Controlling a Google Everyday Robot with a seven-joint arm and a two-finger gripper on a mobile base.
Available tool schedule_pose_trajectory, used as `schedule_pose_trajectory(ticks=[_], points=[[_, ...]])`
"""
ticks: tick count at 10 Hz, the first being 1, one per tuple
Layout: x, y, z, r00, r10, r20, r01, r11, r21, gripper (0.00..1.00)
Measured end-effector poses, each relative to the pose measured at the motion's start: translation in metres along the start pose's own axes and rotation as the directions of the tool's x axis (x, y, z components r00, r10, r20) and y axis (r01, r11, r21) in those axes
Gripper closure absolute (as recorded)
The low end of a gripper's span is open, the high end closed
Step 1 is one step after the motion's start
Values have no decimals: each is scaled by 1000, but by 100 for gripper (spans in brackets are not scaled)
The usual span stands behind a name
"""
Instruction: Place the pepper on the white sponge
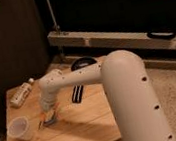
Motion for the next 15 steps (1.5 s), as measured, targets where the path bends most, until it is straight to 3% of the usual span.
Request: schedule_pose_trajectory(ticks=[1,4,5,6,8,13,15], points=[[1,1,2,1000,5,2,-5,1000,-4,95],[9,6,4,999,39,27,-39,999,-8,69],[11,8,2,998,52,44,-52,999,-2,59],[16,12,-3,992,78,97,-80,997,21,36],[14,12,-3,992,74,103,-76,997,20,21],[2,7,4,995,50,86,-51,999,2,20],[5,9,1,993,65,95,-66,998,11,20]])
